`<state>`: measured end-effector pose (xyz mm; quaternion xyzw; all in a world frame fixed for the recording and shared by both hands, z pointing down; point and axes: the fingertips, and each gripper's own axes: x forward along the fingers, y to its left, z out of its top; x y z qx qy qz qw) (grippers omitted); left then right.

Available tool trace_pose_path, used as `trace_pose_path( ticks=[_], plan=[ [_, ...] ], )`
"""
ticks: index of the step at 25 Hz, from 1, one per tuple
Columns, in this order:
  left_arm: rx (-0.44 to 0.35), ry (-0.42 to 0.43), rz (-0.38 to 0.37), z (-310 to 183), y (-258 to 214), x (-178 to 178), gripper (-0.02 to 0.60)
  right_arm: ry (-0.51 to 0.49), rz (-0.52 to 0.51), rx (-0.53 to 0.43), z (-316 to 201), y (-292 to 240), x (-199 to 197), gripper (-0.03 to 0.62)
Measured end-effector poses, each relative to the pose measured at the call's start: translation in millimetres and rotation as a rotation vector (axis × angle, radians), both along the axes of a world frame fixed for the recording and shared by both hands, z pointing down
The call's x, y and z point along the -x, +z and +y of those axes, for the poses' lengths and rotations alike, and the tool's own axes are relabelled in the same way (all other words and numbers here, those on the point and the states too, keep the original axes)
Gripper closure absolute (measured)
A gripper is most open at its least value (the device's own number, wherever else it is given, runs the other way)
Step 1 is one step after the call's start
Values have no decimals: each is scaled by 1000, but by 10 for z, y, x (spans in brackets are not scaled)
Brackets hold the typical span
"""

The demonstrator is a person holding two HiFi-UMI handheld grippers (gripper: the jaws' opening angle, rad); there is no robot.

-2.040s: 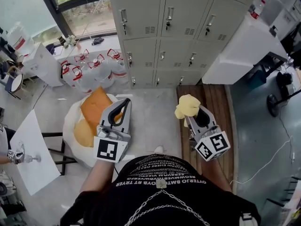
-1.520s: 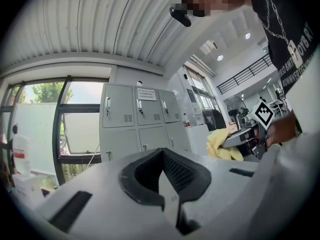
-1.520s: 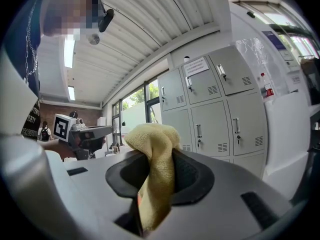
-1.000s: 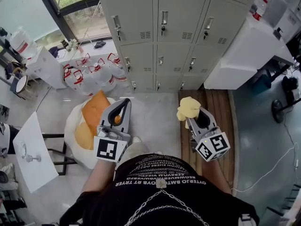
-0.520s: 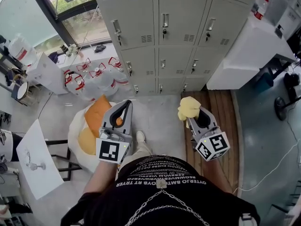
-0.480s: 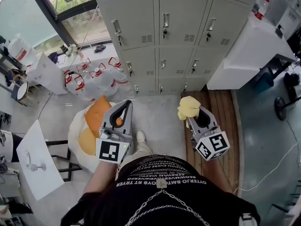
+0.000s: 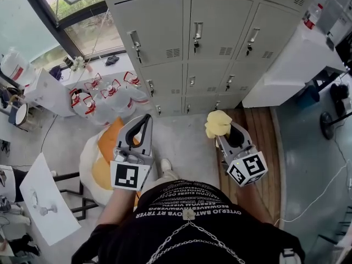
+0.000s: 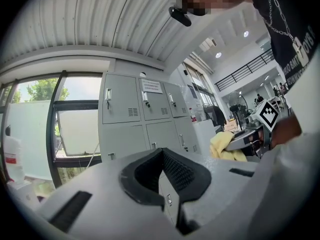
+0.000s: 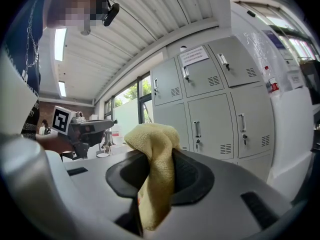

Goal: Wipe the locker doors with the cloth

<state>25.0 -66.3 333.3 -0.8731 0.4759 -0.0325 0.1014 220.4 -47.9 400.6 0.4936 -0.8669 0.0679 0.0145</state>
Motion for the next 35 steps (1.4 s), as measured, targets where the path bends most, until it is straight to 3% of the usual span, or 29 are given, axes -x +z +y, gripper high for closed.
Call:
trace_pose_path(
  ticks=[23,35],
  plan=[
    [53,20,14,-1167,194,663,575,11,34,39,-1135,41,676,485],
    [29,40,18,-1660,162,1129,575,15,50,15,-1608,-47,1182,484]
  ],
)
